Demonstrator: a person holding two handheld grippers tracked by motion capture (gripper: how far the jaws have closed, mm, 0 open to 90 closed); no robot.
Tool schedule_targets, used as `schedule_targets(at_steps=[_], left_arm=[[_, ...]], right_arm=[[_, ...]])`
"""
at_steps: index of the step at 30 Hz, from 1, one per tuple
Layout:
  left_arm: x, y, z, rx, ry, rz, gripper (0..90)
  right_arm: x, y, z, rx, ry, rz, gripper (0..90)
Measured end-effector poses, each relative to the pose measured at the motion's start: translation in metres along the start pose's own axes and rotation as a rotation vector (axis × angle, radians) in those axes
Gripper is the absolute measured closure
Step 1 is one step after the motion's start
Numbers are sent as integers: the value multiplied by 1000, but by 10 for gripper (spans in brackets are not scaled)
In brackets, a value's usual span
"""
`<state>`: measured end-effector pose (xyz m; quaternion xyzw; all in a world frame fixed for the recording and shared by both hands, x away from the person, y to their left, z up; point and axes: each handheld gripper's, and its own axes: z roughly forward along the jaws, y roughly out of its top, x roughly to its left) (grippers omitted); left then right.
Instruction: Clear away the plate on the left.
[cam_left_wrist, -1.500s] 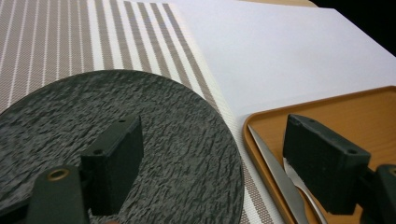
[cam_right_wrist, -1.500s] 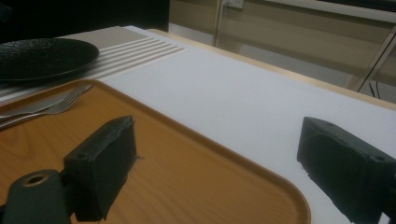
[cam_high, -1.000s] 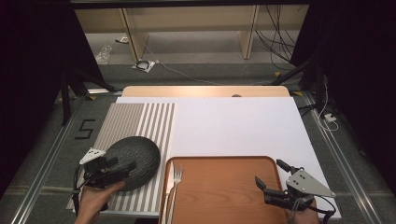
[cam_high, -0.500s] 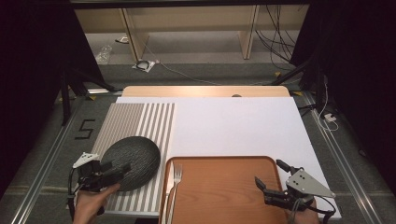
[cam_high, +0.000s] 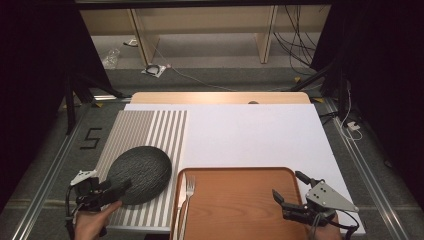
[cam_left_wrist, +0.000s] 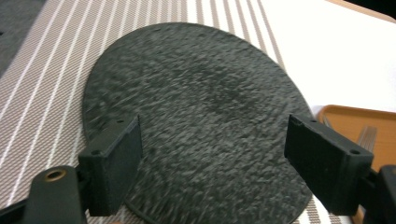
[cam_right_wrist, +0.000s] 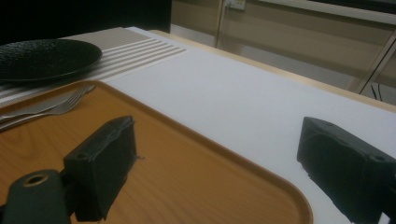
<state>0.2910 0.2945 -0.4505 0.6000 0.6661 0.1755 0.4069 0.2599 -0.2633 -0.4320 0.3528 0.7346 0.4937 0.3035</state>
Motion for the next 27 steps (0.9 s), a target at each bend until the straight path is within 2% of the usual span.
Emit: schedule_targets(at_steps=[5, 9, 12, 13, 16, 19, 24, 27], left_arm=[[8, -3, -2, 1, -7, -95, 194], [12, -6, -4, 5, 8, -126, 191], [17, -8, -5, 2, 12, -186, 190], [19, -9, -6, 1, 0, -221, 190], [24, -12, -7, 1, -7, -286, 190], [28, -16, -7, 9, -38, -358, 188], [31, -21, -8, 2, -59, -432, 187], [34, -25, -8, 7, -93, -505, 187]], right_arm=[[0, 0, 0, 0, 0, 2, 128], [0, 0, 0, 0, 0, 1, 128], [0, 0, 0, -2, -1, 3, 128], [0, 0, 0, -3, -1, 3, 128], [0, 0, 0, -1, -1, 1, 128], [0, 0, 0, -2, -1, 1, 128], [0, 0, 0, 0, -2, 2, 128], [1, 0, 0, 1, -3, 3, 128]])
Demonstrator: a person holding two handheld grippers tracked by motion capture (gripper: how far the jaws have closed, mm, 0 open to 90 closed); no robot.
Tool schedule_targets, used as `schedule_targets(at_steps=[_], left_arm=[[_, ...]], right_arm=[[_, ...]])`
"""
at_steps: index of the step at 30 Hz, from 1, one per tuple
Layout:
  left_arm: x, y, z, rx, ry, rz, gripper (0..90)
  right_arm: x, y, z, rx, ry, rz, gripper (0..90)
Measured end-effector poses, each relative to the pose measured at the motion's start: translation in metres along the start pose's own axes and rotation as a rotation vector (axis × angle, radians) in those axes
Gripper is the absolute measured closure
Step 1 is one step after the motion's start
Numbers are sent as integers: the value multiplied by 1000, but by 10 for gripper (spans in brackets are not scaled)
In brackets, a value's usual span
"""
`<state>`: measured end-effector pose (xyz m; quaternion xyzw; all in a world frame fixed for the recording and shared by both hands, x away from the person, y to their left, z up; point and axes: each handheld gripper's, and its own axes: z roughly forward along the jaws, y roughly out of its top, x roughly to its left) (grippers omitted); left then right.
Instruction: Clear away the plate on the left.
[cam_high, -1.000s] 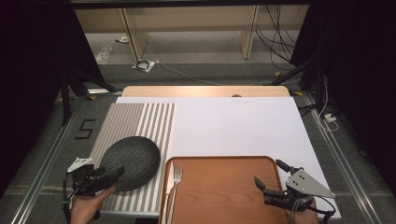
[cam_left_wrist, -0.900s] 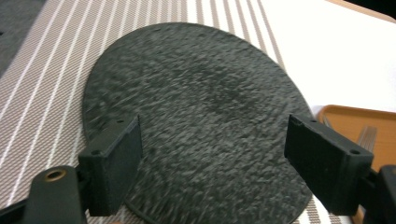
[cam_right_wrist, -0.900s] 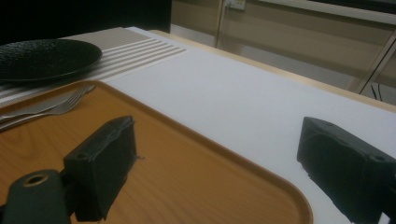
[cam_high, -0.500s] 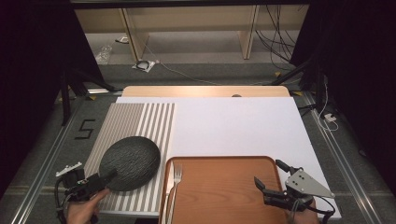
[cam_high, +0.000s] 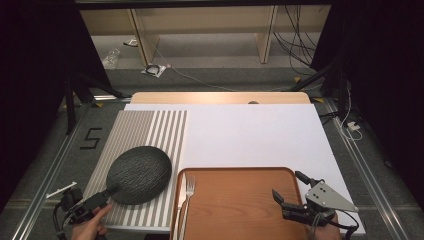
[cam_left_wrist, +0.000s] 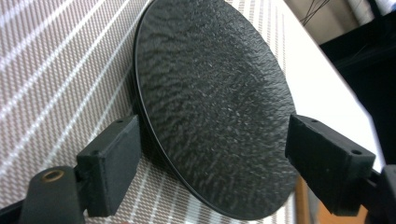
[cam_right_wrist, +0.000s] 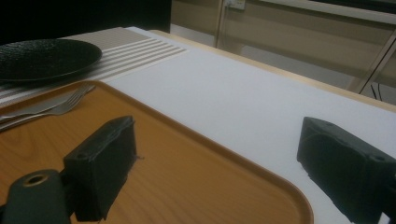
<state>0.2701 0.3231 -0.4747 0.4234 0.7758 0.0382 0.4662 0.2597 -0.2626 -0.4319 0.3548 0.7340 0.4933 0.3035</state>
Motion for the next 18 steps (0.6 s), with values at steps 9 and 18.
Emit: schedule_targets(at_steps=[9, 18], left_arm=[[13, -5, 4, 50, -92, -178, 189], [16, -10, 7, 50, -132, -269, 193]], right_arm=[[0, 0, 0, 0, 0, -3, 128], [1, 0, 1, -2, 1, -8, 128]])
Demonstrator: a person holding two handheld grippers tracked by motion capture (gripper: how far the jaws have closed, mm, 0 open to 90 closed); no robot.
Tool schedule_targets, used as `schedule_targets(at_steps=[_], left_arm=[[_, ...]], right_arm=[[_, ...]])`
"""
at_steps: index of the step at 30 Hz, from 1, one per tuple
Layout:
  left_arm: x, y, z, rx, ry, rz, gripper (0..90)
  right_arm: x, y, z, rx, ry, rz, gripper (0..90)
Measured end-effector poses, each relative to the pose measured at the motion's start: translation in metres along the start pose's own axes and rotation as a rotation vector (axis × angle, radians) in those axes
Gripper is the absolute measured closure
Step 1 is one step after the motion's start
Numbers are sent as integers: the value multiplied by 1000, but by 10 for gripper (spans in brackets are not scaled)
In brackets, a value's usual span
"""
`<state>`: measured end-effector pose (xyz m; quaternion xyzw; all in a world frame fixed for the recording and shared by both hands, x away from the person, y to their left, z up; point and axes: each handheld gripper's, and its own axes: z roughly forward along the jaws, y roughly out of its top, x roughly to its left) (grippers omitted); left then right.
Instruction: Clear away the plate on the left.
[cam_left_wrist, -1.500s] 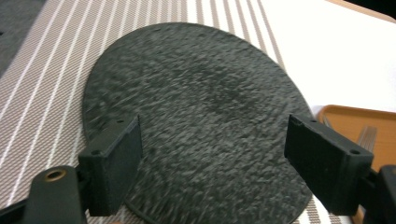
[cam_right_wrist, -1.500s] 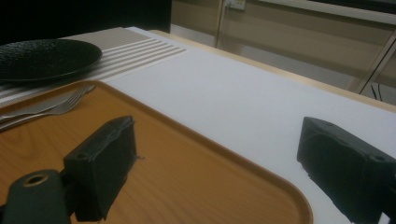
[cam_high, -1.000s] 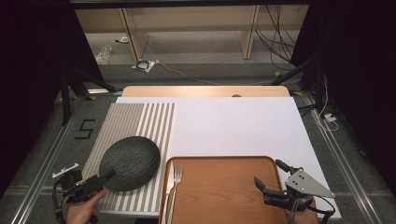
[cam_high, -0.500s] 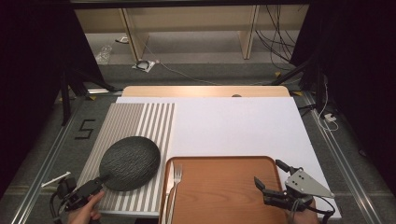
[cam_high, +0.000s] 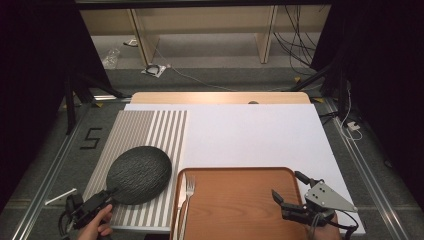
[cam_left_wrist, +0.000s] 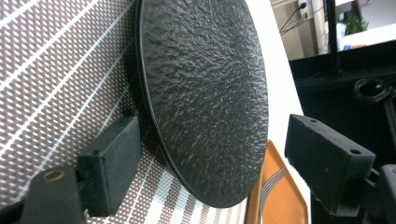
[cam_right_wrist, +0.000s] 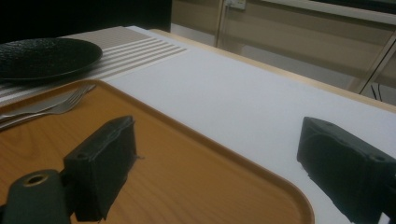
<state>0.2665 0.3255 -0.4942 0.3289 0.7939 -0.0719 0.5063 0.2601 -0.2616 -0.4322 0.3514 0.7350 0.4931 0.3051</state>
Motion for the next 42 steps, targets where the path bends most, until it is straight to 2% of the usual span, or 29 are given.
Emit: schedule_targets(at_steps=[8, 11, 18, 23, 27, 31, 37, 42], left_arm=[[2, -7, 5, -12, -20, -64, 230], [3, -10, 6, -32, -23, -91, 274], [5, -14, 11, -39, -34, -124, 360], [9, -17, 12, -56, -51, -181, 432], [11, -18, 14, -62, -51, -189, 468], [10, -20, 18, -73, -30, -188, 509], [13, -23, 22, -90, -33, -240, 590], [14, -24, 25, -100, -46, -262, 602]], right_arm=[[0, 0, 0, 4, -1, -2, 128], [0, 0, 0, 5, 0, -2, 128], [1, 0, 0, 6, 0, 0, 128], [1, 0, 0, 5, -2, 1, 128], [1, 0, 1, 5, -2, 5, 128], [1, 0, 1, 4, -2, 4, 128], [1, 0, 1, 7, -3, 5, 128], [1, 0, 1, 7, -3, 5, 129]])
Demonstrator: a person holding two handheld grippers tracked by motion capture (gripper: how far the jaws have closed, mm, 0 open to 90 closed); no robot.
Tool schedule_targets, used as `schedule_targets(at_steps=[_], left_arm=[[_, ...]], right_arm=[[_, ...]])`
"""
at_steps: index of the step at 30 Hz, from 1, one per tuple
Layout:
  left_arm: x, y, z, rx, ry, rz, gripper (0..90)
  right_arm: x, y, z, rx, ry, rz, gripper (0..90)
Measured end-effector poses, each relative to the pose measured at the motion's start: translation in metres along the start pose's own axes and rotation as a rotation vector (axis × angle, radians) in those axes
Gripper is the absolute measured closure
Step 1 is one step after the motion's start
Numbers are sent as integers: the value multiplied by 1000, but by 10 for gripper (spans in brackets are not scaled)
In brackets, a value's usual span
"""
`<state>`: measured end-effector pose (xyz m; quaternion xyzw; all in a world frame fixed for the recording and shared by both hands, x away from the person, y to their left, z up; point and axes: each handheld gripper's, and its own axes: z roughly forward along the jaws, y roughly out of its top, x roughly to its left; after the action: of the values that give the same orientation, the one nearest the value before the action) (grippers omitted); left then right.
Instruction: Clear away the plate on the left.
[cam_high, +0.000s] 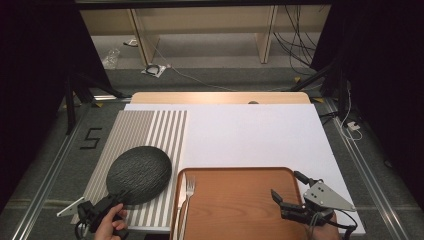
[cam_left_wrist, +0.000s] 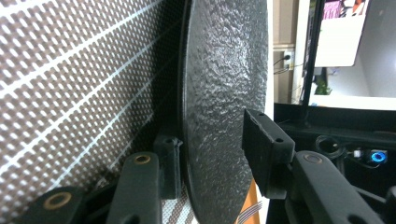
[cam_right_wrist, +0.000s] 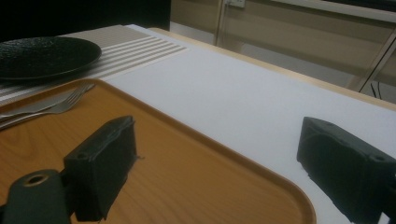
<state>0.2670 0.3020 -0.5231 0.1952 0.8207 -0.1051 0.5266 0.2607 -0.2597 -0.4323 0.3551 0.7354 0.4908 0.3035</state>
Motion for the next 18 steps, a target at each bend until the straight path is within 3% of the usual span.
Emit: schedule_targets(at_steps=[11, 18], left_arm=[[3, -1, 3, -6, 13, -40, 694], [4, -1, 1, -18, -7, -51, 830]], right_arm=[[0, 0, 0, -1, 1, -1, 129], [0, 0, 0, -3, -1, -1, 129]])
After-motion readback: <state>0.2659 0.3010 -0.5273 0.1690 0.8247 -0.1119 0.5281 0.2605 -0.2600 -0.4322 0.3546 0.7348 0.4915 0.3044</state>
